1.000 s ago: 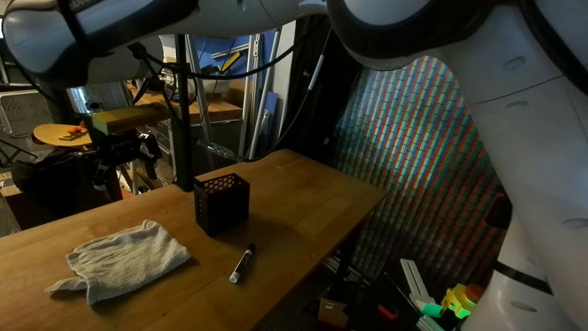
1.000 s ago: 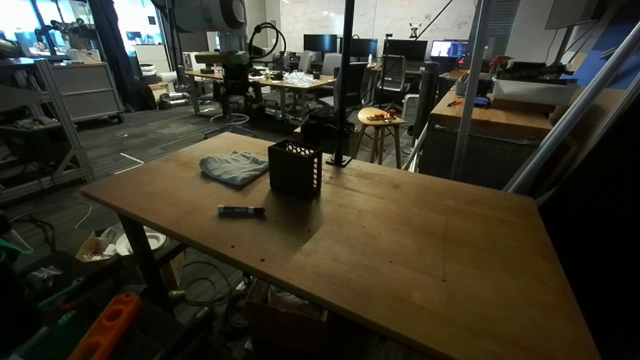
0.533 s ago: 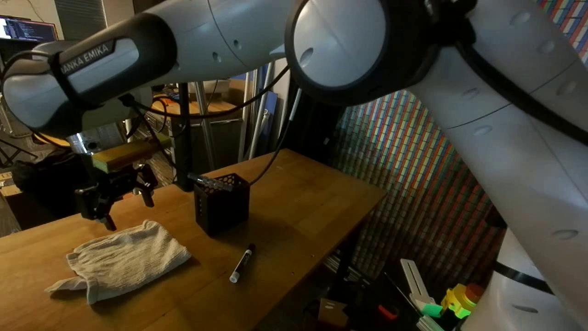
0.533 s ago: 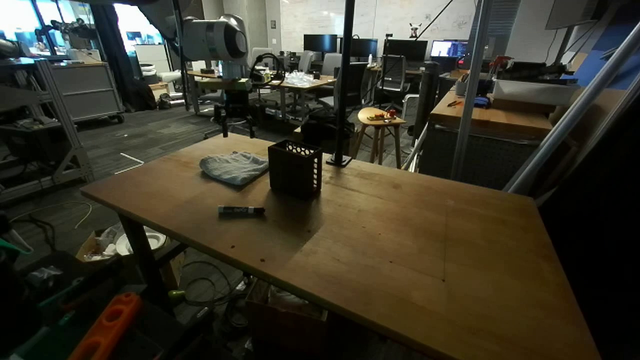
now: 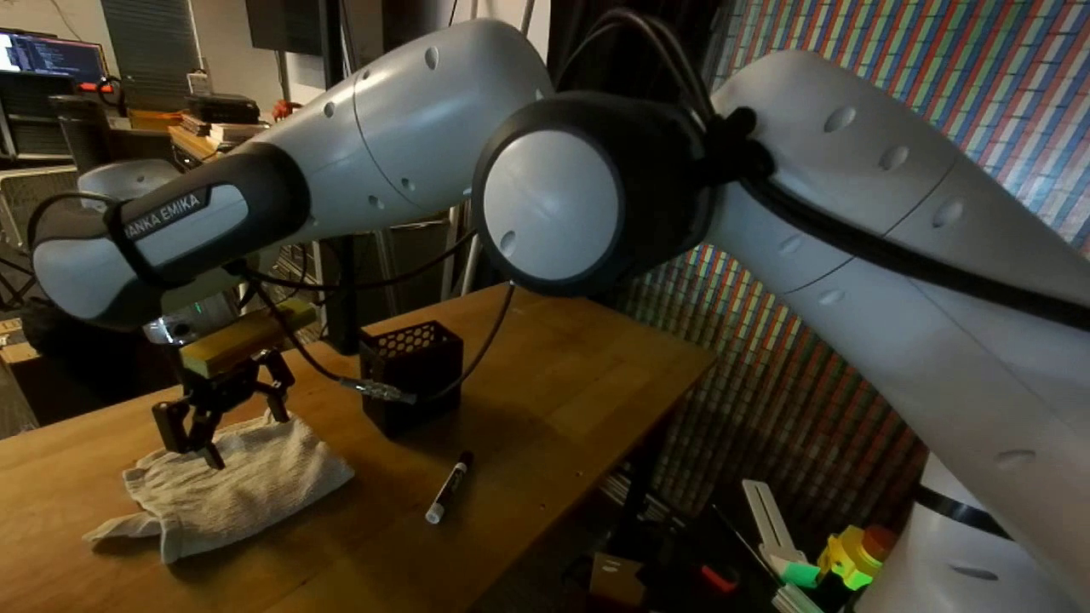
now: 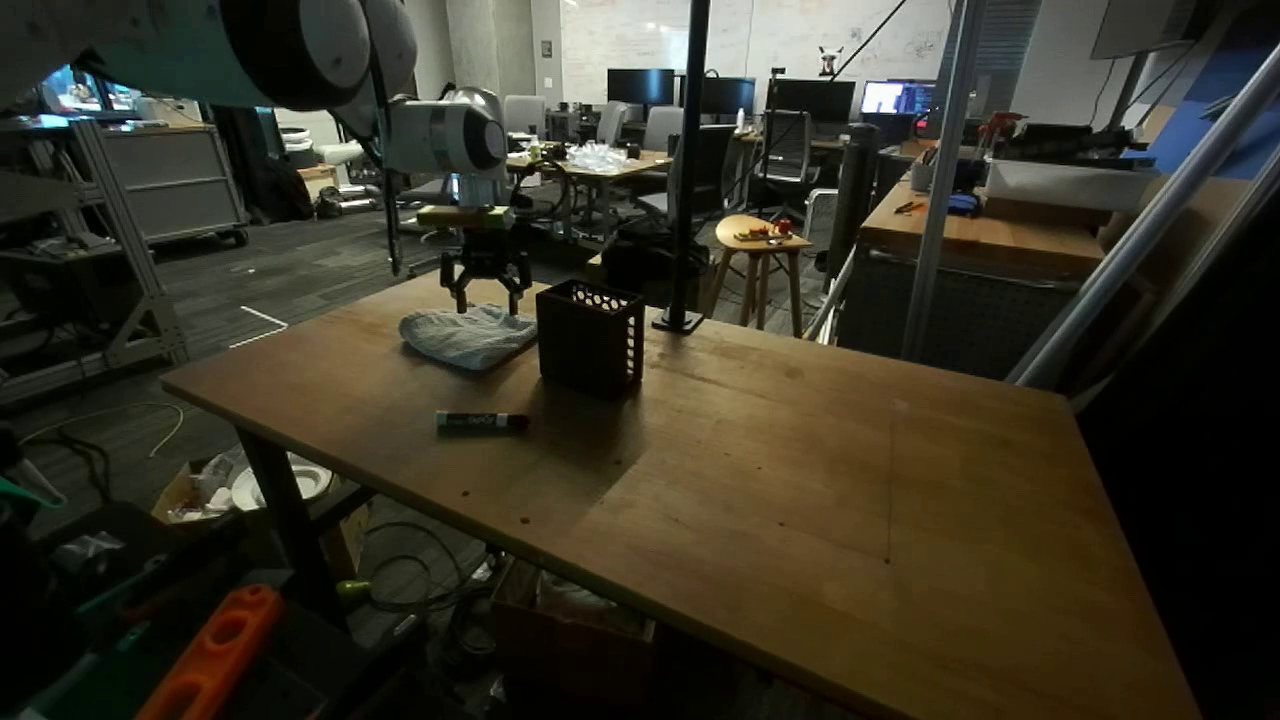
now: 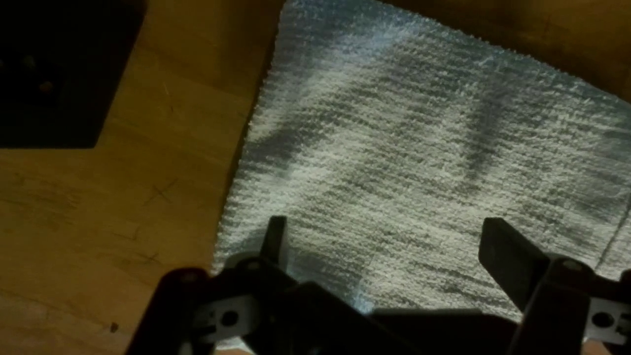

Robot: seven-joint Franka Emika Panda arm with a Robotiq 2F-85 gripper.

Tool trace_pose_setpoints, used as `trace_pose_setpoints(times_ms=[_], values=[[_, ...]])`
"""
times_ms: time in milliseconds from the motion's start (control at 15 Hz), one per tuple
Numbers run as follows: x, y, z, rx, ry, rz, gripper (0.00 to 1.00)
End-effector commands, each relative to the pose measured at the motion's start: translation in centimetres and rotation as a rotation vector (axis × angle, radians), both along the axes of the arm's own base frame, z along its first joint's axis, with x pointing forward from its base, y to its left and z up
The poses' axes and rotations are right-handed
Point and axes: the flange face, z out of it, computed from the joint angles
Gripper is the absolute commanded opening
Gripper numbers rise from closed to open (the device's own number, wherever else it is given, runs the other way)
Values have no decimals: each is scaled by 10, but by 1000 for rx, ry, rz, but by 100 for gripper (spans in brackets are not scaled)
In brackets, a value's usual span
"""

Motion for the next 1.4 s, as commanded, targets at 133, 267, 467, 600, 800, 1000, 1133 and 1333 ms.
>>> trace_pose_setpoints(times_ms=[133, 267, 467, 600, 800, 1000, 1133, 1333], values=[[10, 9, -31, 11, -6, 25, 100], [9, 11, -43, 14, 4, 31, 100], [7, 13, -51, 15, 20, 27, 75], [7, 13, -51, 13, 25, 23, 69], [8, 11, -48, 13, 20, 25, 45], [10, 12, -43, 13, 11, 30, 21], [10, 12, -40, 8, 10, 39, 9], [9, 12, -36, 5, 14, 49, 10]])
